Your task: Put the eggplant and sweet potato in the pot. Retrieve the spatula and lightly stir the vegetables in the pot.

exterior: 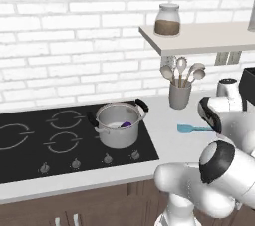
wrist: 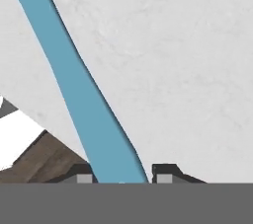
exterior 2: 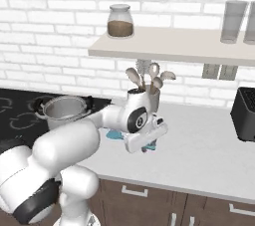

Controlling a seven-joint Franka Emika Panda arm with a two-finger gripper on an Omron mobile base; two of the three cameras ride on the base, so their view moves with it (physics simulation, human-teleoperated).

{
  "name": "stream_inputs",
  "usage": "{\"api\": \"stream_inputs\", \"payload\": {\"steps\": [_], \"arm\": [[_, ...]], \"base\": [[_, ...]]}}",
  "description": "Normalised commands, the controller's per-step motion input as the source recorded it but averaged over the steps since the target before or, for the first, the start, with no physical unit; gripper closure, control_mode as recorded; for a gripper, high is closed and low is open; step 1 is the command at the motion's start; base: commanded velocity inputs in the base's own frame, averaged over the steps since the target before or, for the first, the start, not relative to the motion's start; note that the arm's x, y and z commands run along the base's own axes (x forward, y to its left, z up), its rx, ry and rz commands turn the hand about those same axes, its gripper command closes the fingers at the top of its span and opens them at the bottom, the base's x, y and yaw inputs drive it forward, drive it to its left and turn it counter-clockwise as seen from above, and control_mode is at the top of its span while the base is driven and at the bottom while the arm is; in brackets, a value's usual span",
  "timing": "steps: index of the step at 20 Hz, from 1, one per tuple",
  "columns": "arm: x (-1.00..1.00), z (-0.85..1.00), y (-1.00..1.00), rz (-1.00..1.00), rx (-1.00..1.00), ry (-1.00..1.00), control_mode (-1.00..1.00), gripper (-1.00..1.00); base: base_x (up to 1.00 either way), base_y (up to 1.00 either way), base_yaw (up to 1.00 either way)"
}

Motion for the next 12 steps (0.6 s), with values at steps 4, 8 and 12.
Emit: {"api": "stream_inputs", "payload": {"steps": [4,8,12], "arm": [[-0.41,1.0,0.69,0.16,-0.36,0.03,-1.0,1.0],[-0.04,1.0,0.45,0.08,-0.13,0.08,-1.0,1.0],[0.11,0.93,0.3,0.05,0.0,0.15,-1.0,1.0]], "base": [[0.0,0.0,0.0],[0.0,0.0,0.0],[0.0,0.0,0.0]]}}
